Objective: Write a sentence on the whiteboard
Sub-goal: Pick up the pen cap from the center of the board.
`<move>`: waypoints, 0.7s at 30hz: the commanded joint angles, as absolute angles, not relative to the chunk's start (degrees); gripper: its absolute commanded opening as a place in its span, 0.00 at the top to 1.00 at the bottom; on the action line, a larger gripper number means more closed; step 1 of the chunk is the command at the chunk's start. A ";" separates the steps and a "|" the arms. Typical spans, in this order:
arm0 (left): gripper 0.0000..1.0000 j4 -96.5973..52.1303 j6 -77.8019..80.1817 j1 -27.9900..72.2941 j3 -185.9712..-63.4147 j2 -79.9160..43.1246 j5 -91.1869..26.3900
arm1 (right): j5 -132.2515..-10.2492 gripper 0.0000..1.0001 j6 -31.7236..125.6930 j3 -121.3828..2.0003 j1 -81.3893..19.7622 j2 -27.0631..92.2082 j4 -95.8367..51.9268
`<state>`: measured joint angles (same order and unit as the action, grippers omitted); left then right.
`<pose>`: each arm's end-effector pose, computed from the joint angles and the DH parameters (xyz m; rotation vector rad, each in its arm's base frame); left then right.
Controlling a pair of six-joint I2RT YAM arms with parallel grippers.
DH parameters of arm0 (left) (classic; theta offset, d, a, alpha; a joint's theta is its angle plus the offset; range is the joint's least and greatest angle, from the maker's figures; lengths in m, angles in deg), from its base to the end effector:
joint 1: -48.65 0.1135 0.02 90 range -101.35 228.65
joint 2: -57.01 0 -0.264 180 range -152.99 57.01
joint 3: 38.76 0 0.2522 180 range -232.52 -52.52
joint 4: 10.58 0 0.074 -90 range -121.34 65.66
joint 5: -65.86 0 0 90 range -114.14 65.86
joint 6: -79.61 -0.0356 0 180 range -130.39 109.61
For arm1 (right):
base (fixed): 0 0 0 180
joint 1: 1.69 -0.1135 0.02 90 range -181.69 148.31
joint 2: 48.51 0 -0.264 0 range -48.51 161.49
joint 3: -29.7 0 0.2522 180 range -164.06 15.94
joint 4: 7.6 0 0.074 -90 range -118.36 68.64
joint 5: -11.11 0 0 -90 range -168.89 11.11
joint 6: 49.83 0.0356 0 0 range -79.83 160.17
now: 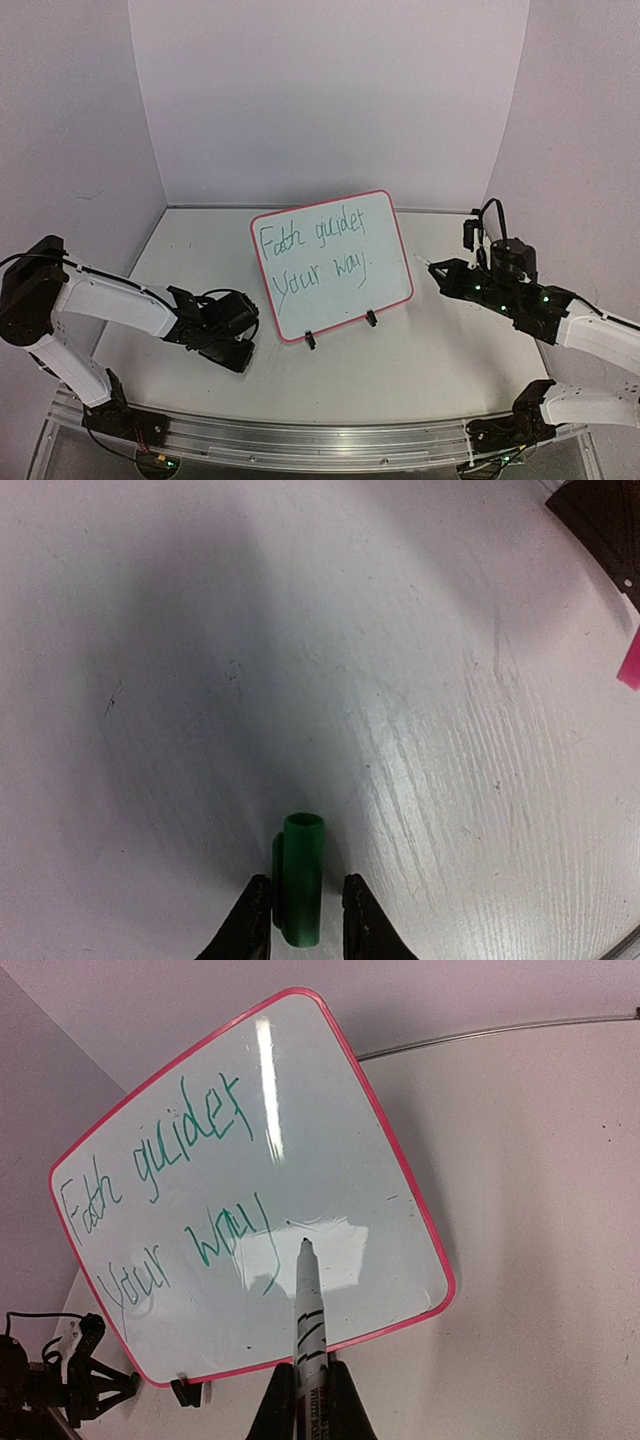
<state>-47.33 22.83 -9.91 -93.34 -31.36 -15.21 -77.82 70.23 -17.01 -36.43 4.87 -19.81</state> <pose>0.1395 -0.2176 0.1342 0.5751 2.7286 -0.1917 0.1777 0.1240 0.2606 -0.0940 1.9764 0.7735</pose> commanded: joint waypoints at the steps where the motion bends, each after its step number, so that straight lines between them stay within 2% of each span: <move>1: 0.76 -52.96 24.58 -10.41 -91.65 -31.75 -17.17 | -78.70 1.00 70.65 -16.69 -36.23 3.79 -20.04; 9: 0.94 -53.38 24.36 -10.94 -92.34 -32.84 -16.58 | -78.00 1.00 70.76 -17.47 -36.23 3.61 -21.01; 12: 0.99 -54.62 25.40 -11.55 -91.70 -29.65 -14.73 | -76.96 1.00 70.80 -20.52 -36.23 3.32 -26.75; 21: 1.00 -56.45 26.00 -11.64 -91.12 -15.06 -12.57 | -71.18 1.00 68.28 -32.13 -36.29 3.39 -43.48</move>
<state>-54.18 25.94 -11.44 -89.13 -21.16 -13.88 -75.75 69.97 -26.25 -36.43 3.90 -36.20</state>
